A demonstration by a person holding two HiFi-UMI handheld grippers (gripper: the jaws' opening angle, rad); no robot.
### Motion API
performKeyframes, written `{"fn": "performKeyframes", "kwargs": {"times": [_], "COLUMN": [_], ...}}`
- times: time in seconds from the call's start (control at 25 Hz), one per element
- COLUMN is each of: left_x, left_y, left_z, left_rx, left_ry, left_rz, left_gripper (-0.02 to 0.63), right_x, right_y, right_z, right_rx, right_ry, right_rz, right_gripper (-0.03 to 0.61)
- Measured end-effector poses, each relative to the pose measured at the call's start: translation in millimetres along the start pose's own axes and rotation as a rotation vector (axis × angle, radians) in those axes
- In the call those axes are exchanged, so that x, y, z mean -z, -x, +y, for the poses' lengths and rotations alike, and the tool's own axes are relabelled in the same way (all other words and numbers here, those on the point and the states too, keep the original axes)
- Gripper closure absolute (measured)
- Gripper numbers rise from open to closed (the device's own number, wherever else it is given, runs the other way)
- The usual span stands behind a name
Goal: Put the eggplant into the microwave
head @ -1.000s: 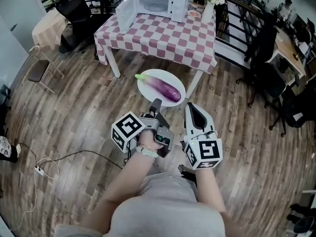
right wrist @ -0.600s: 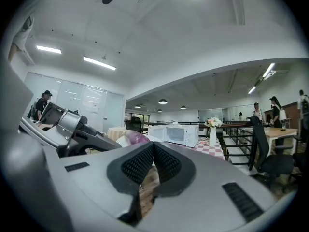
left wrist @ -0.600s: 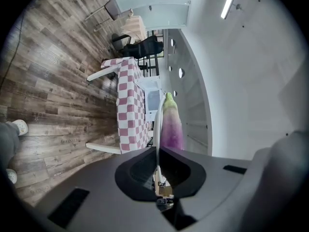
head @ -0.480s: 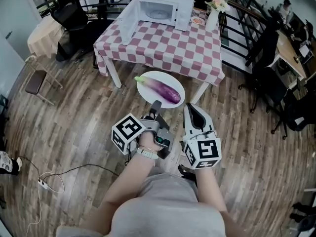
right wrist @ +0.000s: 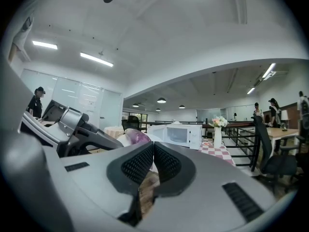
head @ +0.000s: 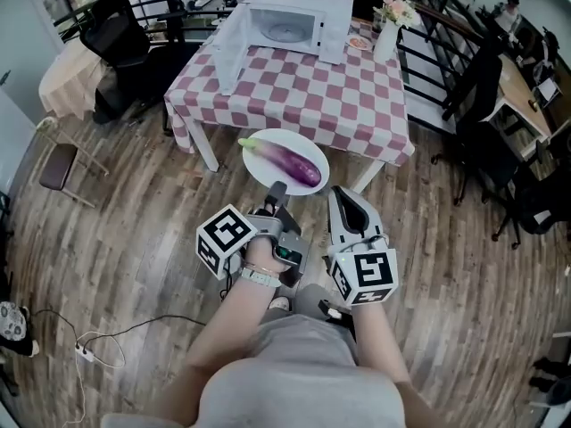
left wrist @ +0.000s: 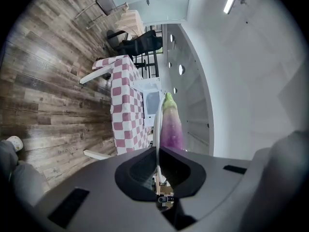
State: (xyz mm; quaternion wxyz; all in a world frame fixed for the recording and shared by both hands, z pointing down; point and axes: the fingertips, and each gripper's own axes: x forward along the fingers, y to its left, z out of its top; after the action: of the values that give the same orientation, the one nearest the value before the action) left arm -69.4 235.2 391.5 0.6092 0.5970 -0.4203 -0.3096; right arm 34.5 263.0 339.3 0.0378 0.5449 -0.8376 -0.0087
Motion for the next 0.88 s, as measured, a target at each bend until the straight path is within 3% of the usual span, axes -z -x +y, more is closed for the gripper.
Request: {"fn": "performKeyframes", "kwargs": {"times": [0.88], "left_x": [-80.5], "left_y": [-124.7], "left_z": [1.9], "left_rx": [-0.020], "left_ry": [0.010], "left_rz": [-0.041], "left_gripper": [0.595], "right_x": [13.1], "right_y": [-147.0], "right_z": [-52.4], "right_rx": [-0.061], "right_ry": [-0.008], "right_rz": [0.026], "right_gripper": [0.552]}}
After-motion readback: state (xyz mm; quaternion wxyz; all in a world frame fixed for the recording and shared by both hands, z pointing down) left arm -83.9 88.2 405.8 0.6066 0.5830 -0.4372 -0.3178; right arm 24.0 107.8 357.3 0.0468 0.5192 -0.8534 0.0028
